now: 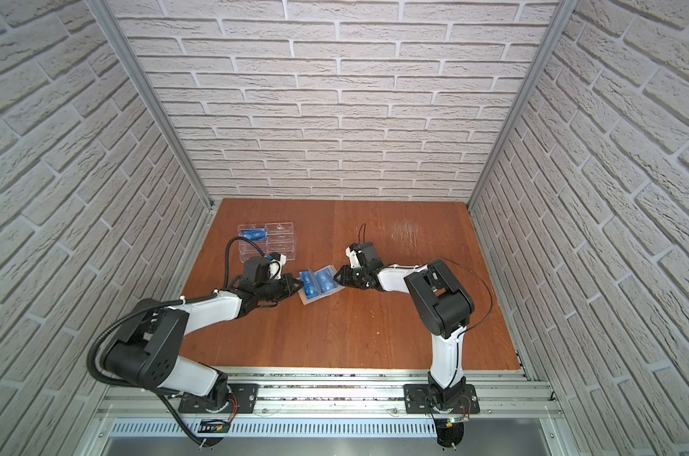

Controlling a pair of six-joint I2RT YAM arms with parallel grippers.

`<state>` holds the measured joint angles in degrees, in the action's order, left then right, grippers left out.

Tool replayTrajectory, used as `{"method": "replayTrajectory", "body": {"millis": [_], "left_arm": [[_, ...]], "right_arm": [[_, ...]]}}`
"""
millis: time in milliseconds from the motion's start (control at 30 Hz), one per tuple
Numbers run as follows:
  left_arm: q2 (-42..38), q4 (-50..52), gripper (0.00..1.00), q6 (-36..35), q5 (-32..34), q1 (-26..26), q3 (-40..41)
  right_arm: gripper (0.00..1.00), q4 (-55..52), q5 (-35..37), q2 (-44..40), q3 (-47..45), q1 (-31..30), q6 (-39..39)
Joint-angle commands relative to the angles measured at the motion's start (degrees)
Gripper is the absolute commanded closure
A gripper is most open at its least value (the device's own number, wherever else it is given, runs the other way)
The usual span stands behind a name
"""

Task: Take the credit cards out of the card holder
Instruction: Take out the credit card from the card slot.

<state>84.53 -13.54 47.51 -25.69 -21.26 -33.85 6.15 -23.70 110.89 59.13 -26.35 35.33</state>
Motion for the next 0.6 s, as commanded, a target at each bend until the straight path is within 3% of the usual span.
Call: {"method": "replayTrajectory", "body": {"millis": [0, 267, 567], "left_arm": [[-2.41, 7.79, 1.00, -4.26, 2.22, 0.36, -2.97], [-2.14, 11.63, 1.00, -4.75, 3.90, 0.81, -5.52], [0.23, 12.31, 1.00, -4.42, 4.41, 0.95, -7.98]], "right_arm": [[0.64, -8.94, 0.25, -0.75, -0.38, -0.75, -1.66], [0.58, -9.24, -1.00, -1.43, 0.20, -0.81, -2.14], [0.48, -10.10, 0.46, -8.39, -1.19, -2.25, -4.59]]}}
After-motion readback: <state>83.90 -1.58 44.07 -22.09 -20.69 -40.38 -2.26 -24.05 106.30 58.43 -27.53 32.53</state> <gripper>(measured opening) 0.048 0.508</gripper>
